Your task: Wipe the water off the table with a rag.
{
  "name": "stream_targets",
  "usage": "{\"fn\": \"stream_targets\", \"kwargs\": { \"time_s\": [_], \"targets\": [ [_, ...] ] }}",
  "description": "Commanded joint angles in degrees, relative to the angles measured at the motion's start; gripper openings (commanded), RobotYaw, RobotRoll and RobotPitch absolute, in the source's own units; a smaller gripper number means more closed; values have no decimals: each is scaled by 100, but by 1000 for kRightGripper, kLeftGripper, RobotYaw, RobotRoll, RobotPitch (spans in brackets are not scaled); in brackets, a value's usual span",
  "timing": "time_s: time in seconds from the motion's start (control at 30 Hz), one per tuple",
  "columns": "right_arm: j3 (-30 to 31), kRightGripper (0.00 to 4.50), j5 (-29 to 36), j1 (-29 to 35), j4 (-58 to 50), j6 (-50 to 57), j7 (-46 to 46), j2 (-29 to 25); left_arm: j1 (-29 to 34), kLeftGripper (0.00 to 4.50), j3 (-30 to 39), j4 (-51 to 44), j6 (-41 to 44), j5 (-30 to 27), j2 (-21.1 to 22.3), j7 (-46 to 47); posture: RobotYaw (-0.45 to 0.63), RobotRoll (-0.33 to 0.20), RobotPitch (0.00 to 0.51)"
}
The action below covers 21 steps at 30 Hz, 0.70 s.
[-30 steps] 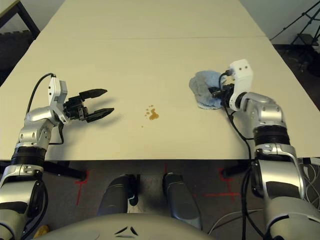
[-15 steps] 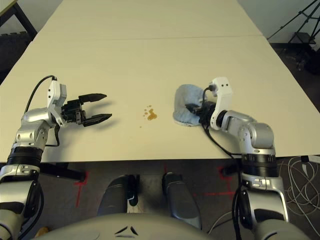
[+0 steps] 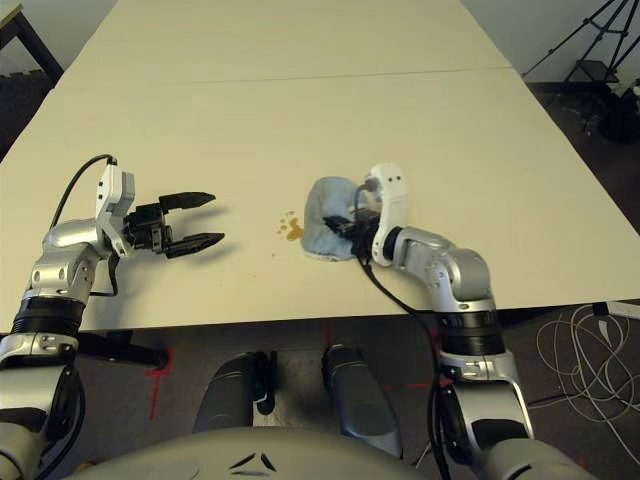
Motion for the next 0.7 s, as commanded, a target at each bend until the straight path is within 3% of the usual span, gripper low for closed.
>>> {"fn": "stream_targets", "kwargs": {
  "time_s": [0.03,0.4,0.6,0.7],
  "targets": [
    [713,114,-27,53,349,181,245,233,87,4500,-38,-159,76,-8,54,-19,-175,0,167],
    [1413,114,-190,76,400,120,562,384,205,4500,-23,-353,188,-48,63,6,-169,0,174],
    [1303,114,-244,25,460,65,605,331,170,4500,-48,-307,164,-31,17,18,-178,0,169],
    [925,114,-315,-268,768,-122,633,87,109,4500,-66,-259,151,-20,-17,33,-184,0,166]
  ]
}}
